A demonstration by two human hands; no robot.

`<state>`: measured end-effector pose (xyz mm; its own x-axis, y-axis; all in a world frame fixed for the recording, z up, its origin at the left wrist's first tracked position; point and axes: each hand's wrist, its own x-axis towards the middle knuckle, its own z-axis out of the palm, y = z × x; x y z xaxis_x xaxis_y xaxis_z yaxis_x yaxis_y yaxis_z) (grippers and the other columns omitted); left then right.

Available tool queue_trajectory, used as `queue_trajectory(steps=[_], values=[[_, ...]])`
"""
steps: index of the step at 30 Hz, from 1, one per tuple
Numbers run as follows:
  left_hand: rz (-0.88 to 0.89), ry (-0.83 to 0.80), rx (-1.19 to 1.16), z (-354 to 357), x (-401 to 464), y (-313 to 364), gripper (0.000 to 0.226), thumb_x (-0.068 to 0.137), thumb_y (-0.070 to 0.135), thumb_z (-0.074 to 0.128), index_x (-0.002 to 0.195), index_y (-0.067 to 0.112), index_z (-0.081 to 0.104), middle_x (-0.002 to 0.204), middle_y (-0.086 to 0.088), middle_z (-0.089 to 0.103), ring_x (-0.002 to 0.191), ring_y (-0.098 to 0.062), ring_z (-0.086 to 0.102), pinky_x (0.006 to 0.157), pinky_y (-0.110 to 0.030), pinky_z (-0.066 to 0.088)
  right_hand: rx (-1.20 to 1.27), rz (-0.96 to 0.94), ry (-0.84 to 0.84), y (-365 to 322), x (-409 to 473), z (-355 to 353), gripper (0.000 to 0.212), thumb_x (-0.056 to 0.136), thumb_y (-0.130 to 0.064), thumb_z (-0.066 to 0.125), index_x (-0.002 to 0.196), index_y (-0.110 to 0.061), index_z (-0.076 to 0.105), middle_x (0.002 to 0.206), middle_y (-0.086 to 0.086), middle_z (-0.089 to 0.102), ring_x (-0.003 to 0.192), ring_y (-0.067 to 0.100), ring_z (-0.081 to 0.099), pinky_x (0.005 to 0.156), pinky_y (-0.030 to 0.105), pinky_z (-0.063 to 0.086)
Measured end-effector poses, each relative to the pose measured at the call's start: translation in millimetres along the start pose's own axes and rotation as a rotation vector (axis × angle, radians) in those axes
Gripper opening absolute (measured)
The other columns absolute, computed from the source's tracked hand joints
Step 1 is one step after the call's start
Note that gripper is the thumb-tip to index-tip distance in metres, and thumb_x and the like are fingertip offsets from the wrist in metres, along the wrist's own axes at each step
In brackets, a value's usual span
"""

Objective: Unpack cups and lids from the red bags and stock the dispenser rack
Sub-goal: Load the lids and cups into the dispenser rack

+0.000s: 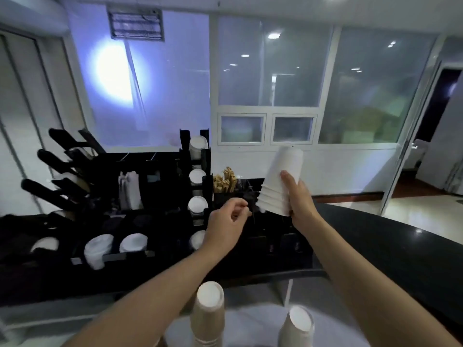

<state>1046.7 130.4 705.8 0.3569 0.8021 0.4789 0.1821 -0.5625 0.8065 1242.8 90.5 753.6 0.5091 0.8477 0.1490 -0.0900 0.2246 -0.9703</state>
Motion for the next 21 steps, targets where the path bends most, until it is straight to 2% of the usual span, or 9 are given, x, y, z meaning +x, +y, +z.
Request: queue_trajectory(steps=[2, 3, 6, 8, 10, 13, 17, 19, 21], values=[[0.037, 0.038, 0.07, -34, 19, -3, 0.012, 0.1, 0.024, 0.061, 0.109, 0.026, 0.068, 0.09, 0.018, 0.075, 0.09, 0.009, 0.068, 0.078, -0.006, 0.049, -0.075, -0.025, -0.026, -10, 14, 30, 0.07, 0.074, -0.066, 0.07, 0.125, -0.019, 0.056, 0.114, 0.014, 0.07, 0.095, 0.035, 0.072, 0.077, 0.061, 0.06], [0.056, 0.055, 0.127, -51, 27, -7, 0.014, 0.101, 0.022, 0.059, 0.11, 0.025, 0.069, 0.091, 0.019, 0.074, 0.09, 0.011, 0.067, 0.077, -0.006, 0.049, -0.1, -0.035, -0.039, -14, 20, 45, 0.07, 0.076, -0.066, 0.069, 0.126, -0.019, 0.055, 0.114, 0.012, 0.069, 0.096, 0.034, 0.072, 0.077, 0.058, 0.061], [0.093, 0.028, 0.335, -97, 47, -22, 0.024, 0.103, 0.018, 0.05, 0.119, 0.022, 0.067, 0.104, 0.012, 0.073, 0.098, 0.004, 0.066, 0.085, -0.015, 0.051, -0.14, -0.061, -0.033, -25, 39, 89, 0.069, 0.077, -0.064, 0.065, 0.129, -0.023, 0.047, 0.111, 0.003, 0.065, 0.091, 0.022, 0.069, 0.058, 0.034, 0.059], [0.094, -0.028, 0.509, -118, 52, -38, 0.031, 0.101, 0.017, 0.048, 0.126, 0.02, 0.065, 0.12, 0.002, 0.068, 0.113, -0.01, 0.062, 0.098, -0.029, 0.051, -0.171, -0.096, -0.027, -30, 51, 116, 0.068, 0.076, -0.063, 0.063, 0.131, -0.03, 0.042, 0.108, -0.004, 0.062, 0.088, 0.017, 0.067, 0.053, 0.028, 0.051], [0.134, -0.065, 0.695, -131, 51, -56, 0.036, 0.097, 0.019, 0.05, 0.13, 0.017, 0.065, 0.134, 0.0, 0.062, 0.126, -0.017, 0.054, 0.106, -0.036, 0.046, -0.174, -0.117, -0.049, -31, 62, 139, 0.062, 0.077, -0.058, 0.065, 0.128, -0.03, 0.044, 0.107, -0.006, 0.062, 0.09, 0.014, 0.066, 0.059, 0.028, 0.049], [0.178, -0.126, 0.801, -136, 40, -81, 0.043, 0.096, 0.025, 0.048, 0.136, 0.015, 0.061, 0.144, 0.0, 0.056, 0.135, -0.015, 0.049, 0.112, -0.035, 0.041, -0.114, -0.116, -0.094, -27, 80, 165, 0.048, 0.083, -0.041, 0.072, 0.121, -0.026, 0.048, 0.112, -0.002, 0.063, 0.097, 0.016, 0.065, 0.073, 0.034, 0.052], [0.177, -0.212, 0.855, -139, 29, -109, 0.051, 0.098, 0.03, 0.042, 0.147, 0.02, 0.048, 0.155, 0.006, 0.044, 0.146, -0.009, 0.033, 0.12, -0.034, 0.025, -0.154, -0.155, -0.154, -14, 99, 185, 0.063, 0.086, -0.026, 0.075, 0.136, -0.018, 0.037, 0.121, 0.001, 0.058, 0.109, 0.017, 0.06, 0.091, 0.041, 0.051], [0.201, -0.204, 0.849, -140, 24, -116, 0.054, 0.097, 0.03, 0.039, 0.15, 0.021, 0.045, 0.157, 0.006, 0.042, 0.146, -0.009, 0.034, 0.119, -0.033, 0.023, -0.243, -0.186, -0.18, -5, 105, 192, 0.069, 0.085, -0.028, 0.078, 0.138, -0.02, 0.034, 0.122, -0.003, 0.057, 0.109, 0.013, 0.059, 0.093, 0.04, 0.051], [0.23, -0.182, 0.843, -141, 22, -118, 0.056, 0.095, 0.031, 0.037, 0.15, 0.023, 0.045, 0.157, 0.006, 0.043, 0.145, -0.009, 0.035, 0.12, -0.034, 0.025, -0.347, -0.225, -0.192, 5, 110, 196, 0.075, 0.084, -0.033, 0.08, 0.141, -0.023, 0.032, 0.126, -0.004, 0.057, 0.111, 0.016, 0.06, 0.094, 0.041, 0.052]])
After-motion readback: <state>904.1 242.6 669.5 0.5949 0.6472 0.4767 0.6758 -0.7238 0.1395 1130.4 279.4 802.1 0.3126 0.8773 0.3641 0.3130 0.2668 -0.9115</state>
